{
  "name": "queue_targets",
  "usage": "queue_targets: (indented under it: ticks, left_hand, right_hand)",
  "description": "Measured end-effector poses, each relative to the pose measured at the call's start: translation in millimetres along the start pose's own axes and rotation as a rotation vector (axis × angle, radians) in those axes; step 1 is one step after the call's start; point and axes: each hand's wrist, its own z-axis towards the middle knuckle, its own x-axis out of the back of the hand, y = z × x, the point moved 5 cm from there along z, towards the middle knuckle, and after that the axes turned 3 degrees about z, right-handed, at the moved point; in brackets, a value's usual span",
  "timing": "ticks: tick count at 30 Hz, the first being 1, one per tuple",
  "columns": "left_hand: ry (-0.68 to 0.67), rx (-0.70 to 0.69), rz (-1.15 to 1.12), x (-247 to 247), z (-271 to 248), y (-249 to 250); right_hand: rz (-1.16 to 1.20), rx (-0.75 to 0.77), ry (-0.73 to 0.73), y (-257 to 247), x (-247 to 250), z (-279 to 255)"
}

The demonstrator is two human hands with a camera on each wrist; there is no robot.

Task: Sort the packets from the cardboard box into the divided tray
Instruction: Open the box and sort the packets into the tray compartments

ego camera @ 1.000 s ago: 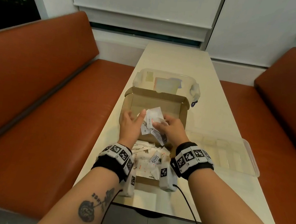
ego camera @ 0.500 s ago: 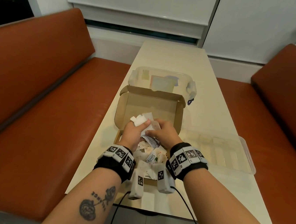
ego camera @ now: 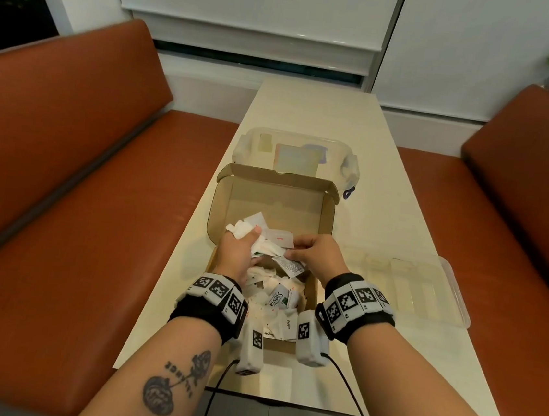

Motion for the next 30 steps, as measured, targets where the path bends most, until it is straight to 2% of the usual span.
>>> queue_targets:
  ticks: [3,7,12,16,22,25,30]
  left_hand:
    - [-0.004,0.016,0.003,-1,0,-2]
    - [-0.037,0.024,0.006,-8,-4,-3]
    - [0.045,0.02,0.039,2,-3,-2]
    - [-0.067,0.041,0.071,-4,-10,-2]
    - [-0.262,0.053,0.123,-18,-21,-3]
    - [-0.226,0.012,0.193,-15,-20,-6]
    - [-0.147,0.033,0.118,-15,-21,-6]
  right_hand:
    - [0.005,0.0,-0.009,-1,2,1]
    - [-0.057,0.011,0.057,-2,5,3]
    - [-0.069,-0.009,0.058,-5,17,3]
    - [-0.06,-0.036,-0.056,-14,17,2]
    - [-0.144,-0.039,-0.026,-14,10,2]
    - [-0.163,-0.023,-0.022,-11,9,0]
    - [0.039,-0.063,-0.005,3,16,-9]
